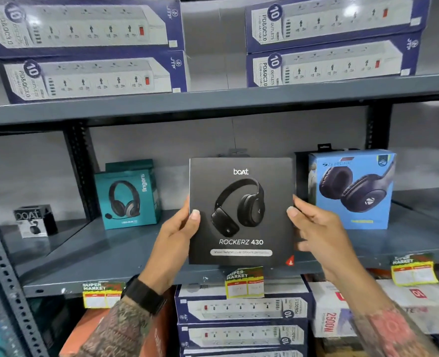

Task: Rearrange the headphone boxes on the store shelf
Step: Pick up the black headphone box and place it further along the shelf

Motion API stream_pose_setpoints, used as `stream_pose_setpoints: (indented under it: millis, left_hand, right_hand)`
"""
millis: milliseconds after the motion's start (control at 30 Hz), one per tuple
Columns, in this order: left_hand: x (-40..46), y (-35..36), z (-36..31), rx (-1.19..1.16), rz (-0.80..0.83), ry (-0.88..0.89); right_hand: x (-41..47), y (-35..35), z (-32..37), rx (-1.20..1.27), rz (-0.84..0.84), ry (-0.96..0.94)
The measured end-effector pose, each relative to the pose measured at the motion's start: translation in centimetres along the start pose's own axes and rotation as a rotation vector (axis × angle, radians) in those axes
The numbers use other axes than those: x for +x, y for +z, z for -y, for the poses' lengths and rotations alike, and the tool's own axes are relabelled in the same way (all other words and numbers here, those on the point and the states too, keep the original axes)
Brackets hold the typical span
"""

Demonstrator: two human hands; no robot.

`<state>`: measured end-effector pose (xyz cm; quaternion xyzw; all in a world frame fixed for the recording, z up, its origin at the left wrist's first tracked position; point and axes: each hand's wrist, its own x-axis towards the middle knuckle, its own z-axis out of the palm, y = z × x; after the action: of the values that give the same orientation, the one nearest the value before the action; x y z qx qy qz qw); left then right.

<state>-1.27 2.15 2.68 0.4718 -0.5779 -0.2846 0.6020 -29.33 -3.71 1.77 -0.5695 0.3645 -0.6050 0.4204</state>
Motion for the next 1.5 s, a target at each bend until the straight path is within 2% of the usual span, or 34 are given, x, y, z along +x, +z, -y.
stream_pose_setpoints:
  millis: [500, 633, 800, 1033, 1267, 1500]
  left_hand:
    - [-1.1, -0.7, -0.7, -0.016, -0.028, -0.045]
    - [-1.1, -3.6, -0.4, 0.007, -0.075, -0.034]
    - [-0.4, -9.1, 1.7, 0.017, -0.166, -0.006]
    - [-0.7, -15.1, 5.5, -0.002, -0.235, -0.060]
    - [-0.6, -16.2, 6.8, 0.049, -0.254, -0.045]
    - [-1.0, -16.0, 7.4, 0.090, -0.260, -0.013]
  right_hand:
    - [-0.8, 1.2, 1.9, -0.064, 0.009, 0.003]
    - [-0.3, 4.3, 1.0, -0.091, 0.044, -0.059]
    - [0.7, 11.7, -1.2, -0.162, 0.154, -0.131]
    - [1.9, 20.9, -4.8, -0.155, 0.206, -0.098]
    - [2.8, 24.1, -6.3, -0.164, 0.195, -0.038]
    - [2.1, 24.2, -7.6, -0.196, 0.199, -0.033]
